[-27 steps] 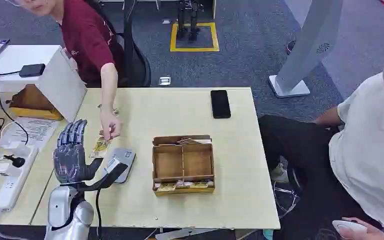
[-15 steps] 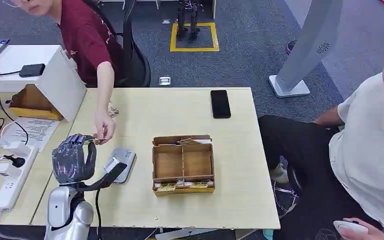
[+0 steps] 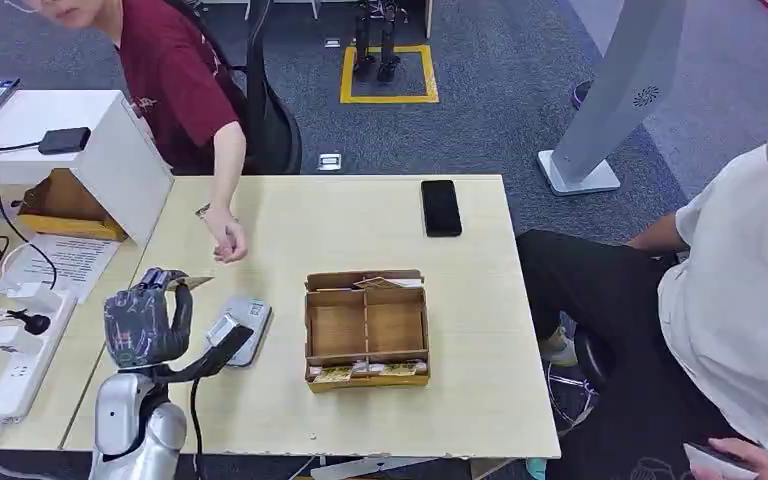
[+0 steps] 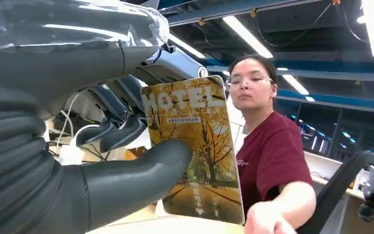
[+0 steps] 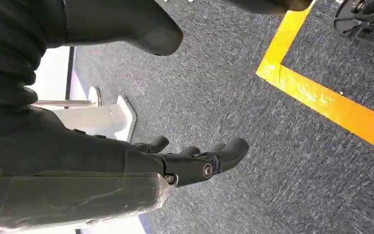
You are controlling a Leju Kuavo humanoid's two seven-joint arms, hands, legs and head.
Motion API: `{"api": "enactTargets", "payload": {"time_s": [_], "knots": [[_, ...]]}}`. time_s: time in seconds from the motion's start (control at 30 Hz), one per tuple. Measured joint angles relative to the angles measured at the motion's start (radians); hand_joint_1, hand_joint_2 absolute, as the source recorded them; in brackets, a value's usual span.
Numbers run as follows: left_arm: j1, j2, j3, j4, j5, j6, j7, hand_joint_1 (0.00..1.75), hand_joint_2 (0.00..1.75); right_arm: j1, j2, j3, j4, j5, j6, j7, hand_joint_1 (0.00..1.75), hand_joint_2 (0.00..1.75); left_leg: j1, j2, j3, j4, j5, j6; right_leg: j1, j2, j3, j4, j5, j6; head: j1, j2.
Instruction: Pass the card to the sensor for recognition and then transmit it.
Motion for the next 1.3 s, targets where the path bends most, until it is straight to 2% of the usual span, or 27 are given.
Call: {"api": "enactTargets", "payload": {"time_s": [0.13,0.57,0.67,0.8,0.87,1.03,1.3], "knots": [[0.004,0.000,0.000,0.000,0.079,-0.010,-0.036,1.75,1.75,0.000,0.000,-0.002,0.000,0.000,0.001,0.000,0.00,1.75,0.000,0.000,0.000,0.000,0.000,0.000,0.000,0.000,0.000,0.000,0.000,0.000,0.000,0.000],[0.007,0.000,0.000,0.000,0.098,-0.019,-0.044,1.75,1.75,0.000,0.000,-0.017,0.000,0.000,0.001,-0.003,0.00,1.75,0.000,0.000,0.000,0.000,0.000,0.000,0.000,0.000,0.000,0.000,0.000,0.000,0.000,0.000],[0.006,-0.008,0.003,-0.011,0.200,-0.085,-0.065,1.75,1.75,0.001,0.000,-0.018,0.000,0.000,-0.002,-0.003,0.00,1.75,0.000,0.000,0.000,0.000,0.000,0.000,0.000,0.000,0.000,0.000,0.000,0.000,0.000,0.000],[-0.002,-0.031,0.020,-0.023,0.343,-0.231,-0.066,1.75,1.75,0.004,0.000,-0.026,0.000,-0.003,-0.011,-0.008,0.00,1.75,0.000,0.000,0.000,0.000,0.000,0.000,0.000,0.000,0.000,0.000,0.000,0.000,0.000,0.000],[-0.007,-0.039,0.032,-0.023,0.391,-0.278,-0.065,1.75,1.75,0.007,0.000,-0.032,0.000,-0.003,-0.015,-0.011,0.00,1.75,0.000,0.000,0.000,0.000,0.000,0.000,0.000,0.000,0.000,0.000,0.000,0.000,0.000,0.000],[-0.019,-0.055,0.055,-0.023,0.458,-0.332,-0.065,1.75,1.75,0.011,0.000,-0.046,0.000,-0.003,-0.019,-0.011,0.00,1.75,0.000,0.000,0.000,0.000,0.000,0.000,0.000,0.000,0.000,0.000,0.000,0.000,0.000,0.000],[-0.021,-0.063,0.066,-0.023,0.470,-0.341,-0.064,1.75,1.75,0.012,0.000,-0.050,0.000,-0.003,-0.019,-0.011,0.00,1.75,0.000,0.000,0.000,0.000,0.000,0.000,0.000,0.000,0.000,0.000,0.000,0.000,0.000,0.000]]}}
